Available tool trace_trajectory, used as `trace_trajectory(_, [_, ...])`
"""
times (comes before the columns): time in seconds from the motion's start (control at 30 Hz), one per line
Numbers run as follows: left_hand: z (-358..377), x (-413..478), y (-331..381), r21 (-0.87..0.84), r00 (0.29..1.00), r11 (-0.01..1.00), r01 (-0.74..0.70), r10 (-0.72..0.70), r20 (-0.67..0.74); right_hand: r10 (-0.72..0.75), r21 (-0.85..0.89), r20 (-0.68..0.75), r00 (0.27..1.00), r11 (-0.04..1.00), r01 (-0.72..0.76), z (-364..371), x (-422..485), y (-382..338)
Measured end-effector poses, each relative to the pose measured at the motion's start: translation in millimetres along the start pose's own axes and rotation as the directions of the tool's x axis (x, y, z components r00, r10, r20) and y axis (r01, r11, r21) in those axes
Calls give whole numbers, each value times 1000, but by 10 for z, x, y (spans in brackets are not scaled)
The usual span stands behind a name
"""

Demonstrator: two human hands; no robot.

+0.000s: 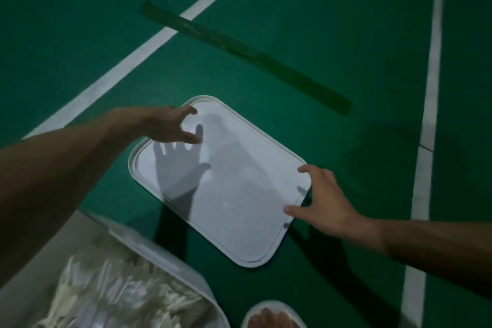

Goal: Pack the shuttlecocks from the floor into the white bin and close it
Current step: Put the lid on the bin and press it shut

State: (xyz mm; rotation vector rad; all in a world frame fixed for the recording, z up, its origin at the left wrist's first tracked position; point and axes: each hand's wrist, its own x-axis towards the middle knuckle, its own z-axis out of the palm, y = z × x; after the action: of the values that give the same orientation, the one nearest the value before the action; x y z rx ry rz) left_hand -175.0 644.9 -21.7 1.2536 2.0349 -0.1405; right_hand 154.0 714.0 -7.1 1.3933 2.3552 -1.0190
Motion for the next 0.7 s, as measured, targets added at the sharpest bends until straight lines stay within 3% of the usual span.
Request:
trace_trajectory(0.17, [84, 4, -170, -119, 992, 986, 114, -107, 62, 60, 146, 99, 993, 986, -75, 139, -81, 6])
trace_trajectory(0.5, [-18, -150, 9, -319, 982, 929, 185, -185, 31, 137, 455, 30, 990, 880, -136, 142, 180, 51])
trace_trajectory(0.7, [-158, -546, -16, -506, 943, 850, 148, -275, -187, 88, 513, -64, 994, 857, -43, -197, 361, -345])
